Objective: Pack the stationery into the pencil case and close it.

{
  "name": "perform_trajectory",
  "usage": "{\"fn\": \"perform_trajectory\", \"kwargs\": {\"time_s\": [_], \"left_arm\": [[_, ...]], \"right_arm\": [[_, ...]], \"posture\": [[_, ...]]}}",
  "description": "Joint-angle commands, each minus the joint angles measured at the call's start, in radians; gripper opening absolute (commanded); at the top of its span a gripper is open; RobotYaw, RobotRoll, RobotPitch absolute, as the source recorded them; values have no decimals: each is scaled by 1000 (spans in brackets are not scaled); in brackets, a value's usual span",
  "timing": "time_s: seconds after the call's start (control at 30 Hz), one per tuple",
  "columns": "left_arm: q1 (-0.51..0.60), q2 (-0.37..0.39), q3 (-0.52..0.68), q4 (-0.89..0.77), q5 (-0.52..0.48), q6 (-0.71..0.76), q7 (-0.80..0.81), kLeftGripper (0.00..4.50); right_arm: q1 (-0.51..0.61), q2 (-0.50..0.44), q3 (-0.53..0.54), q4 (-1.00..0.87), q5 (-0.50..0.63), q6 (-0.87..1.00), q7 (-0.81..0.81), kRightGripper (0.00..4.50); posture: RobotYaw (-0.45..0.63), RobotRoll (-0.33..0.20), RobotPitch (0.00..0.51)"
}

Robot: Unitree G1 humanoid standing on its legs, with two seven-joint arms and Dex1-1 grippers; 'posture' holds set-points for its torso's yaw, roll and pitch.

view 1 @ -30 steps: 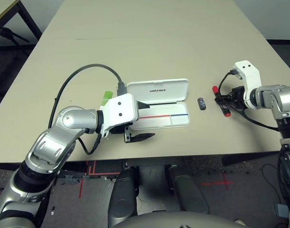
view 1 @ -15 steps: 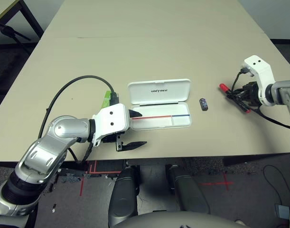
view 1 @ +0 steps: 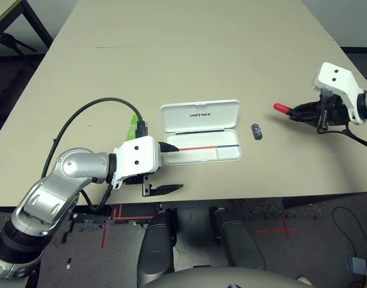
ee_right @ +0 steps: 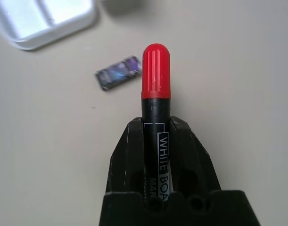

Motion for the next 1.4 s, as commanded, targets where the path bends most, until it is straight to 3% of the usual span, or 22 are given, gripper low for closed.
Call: {"fn": "perform_trajectory", "kwargs": {"time_s": [0.03,0.53,0.73,1.4], "left_arm": [[-14,2,-18,41,1,-9,-22,4500],[-15,1,-38,23,23,11,4,4500],[15,10,-24,4,22,8,11,4500],[61,14,-19,-92,15,68,70,4500]], "right_arm": [[3,-7,7,-79,27,6,72,497],[37,157,38,-282,52,35,16,497],[50,276,62,-304,65,33,-33,497],[-71,457,210,-151,-69,-141,-66,497]], "posture": [[-4,0,201],[25,0,196],[41,0,191],[83,0,192]]}}
